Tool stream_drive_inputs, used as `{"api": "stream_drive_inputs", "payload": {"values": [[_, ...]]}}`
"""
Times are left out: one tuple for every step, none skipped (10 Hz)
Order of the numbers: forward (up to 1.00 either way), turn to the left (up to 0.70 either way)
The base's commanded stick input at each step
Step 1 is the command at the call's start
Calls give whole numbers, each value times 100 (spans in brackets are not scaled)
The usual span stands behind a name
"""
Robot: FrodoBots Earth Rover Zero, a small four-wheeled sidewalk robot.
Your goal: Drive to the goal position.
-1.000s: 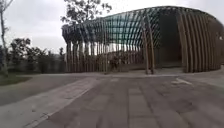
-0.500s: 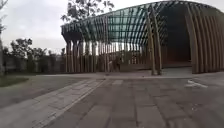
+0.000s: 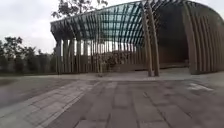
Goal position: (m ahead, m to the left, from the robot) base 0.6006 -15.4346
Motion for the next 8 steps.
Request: {"api": "stream_drive_inputs", "payload": {"values": [[100, 7], [100, 7], [100, 7], [100, 7], [100, 7], [100, 7], [100, -11], [100, -33]]}}
